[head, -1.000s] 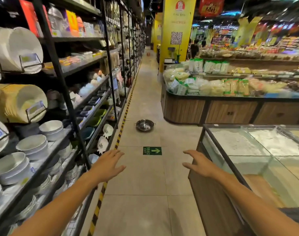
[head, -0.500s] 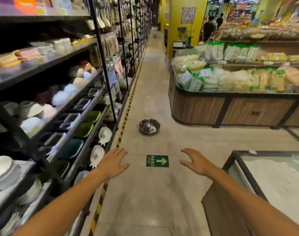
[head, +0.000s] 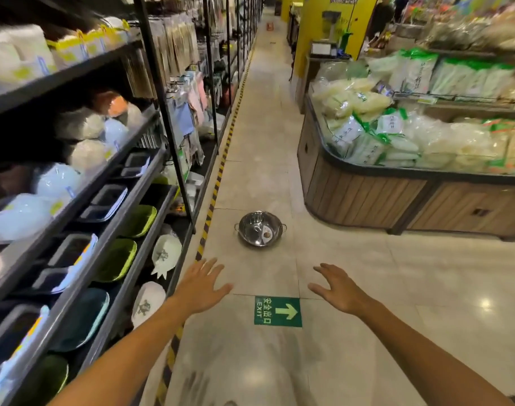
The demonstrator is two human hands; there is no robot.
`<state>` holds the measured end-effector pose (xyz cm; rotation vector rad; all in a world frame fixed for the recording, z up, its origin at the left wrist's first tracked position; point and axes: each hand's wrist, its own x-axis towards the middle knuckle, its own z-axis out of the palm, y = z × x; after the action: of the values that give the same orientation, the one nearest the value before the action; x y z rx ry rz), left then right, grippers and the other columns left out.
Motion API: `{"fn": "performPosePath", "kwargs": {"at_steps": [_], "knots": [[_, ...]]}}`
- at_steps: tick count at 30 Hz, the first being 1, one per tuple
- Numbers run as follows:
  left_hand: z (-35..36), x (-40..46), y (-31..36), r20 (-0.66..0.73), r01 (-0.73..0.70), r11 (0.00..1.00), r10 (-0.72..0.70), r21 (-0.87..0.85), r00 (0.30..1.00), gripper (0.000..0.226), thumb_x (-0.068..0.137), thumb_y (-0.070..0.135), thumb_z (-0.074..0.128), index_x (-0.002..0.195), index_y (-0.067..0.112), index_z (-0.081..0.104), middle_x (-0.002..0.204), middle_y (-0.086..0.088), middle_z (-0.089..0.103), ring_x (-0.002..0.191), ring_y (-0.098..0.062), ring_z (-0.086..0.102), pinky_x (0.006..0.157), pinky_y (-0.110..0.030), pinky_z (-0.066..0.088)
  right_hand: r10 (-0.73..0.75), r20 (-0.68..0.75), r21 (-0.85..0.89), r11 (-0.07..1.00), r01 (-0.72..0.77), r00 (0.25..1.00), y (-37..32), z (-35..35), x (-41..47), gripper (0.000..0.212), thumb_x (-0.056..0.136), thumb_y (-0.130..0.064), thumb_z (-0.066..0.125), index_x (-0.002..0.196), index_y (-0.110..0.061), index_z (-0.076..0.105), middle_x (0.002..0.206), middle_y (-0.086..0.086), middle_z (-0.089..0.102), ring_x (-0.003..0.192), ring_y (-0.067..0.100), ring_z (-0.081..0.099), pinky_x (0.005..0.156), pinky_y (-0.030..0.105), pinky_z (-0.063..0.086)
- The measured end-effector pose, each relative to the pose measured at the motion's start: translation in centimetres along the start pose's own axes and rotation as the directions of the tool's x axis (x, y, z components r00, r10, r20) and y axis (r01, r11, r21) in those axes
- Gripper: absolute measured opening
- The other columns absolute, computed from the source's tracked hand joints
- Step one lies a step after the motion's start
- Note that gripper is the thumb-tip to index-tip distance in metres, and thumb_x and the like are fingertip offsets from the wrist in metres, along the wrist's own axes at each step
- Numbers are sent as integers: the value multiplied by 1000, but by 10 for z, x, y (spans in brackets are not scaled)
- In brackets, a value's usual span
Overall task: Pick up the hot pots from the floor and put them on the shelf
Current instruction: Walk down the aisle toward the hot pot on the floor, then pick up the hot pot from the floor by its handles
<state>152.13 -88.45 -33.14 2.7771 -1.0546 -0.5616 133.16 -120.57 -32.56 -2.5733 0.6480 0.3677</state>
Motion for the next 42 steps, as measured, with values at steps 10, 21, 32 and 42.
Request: {"fn": "performPosePath", "kwargs": {"at_steps": [10, 21, 32, 42], "knots": [[-51, 249, -51, 124, -1, 999, -4, 33, 992, 82, 91, 75, 20, 157, 26, 14, 167, 0, 2, 153, -23, -3, 123, -42, -2, 101, 22, 49, 994, -102, 995, 23, -59, 221, 72, 93, -65, 45, 152, -25, 34, 162, 4, 27, 148, 24, 21, 119, 38, 20], [-77, 480, -65, 228, 202, 978, -185, -57, 956, 81, 91, 74, 23, 157, 27, 16, 167, -1, 4, 153, -22, 1, 124, -39, 1, 64, 150, 129, 988, -84, 987, 57, -129, 506, 72, 93, -57, 53, 152, -20, 34, 160, 7, 30, 147, 24, 24, 119, 37, 20], [-52, 693, -127, 239, 239, 963, -204, -124, 949, 85, 86, 73, 23, 154, 21, 28, 164, -4, 22, 151, -25, 17, 122, -42, 17, 151, 214, 139, 973, -183, 965, 82, -117, 715, 67, 95, -51, 55, 151, -19, 37, 157, 4, 36, 145, 23, 28, 116, 34, 23], [163, 851, -196, 375, 355, 927, -289, -121, 881, 71, 96, 50, 48, 154, 17, 25, 162, -5, 25, 149, -25, 20, 121, -39, 21, 211, 326, 131, 955, -265, 922, 182, 79, 896, 63, 92, -37, 65, 147, -16, 42, 149, 7, 46, 136, 25, 40, 110, 30, 29]]}}
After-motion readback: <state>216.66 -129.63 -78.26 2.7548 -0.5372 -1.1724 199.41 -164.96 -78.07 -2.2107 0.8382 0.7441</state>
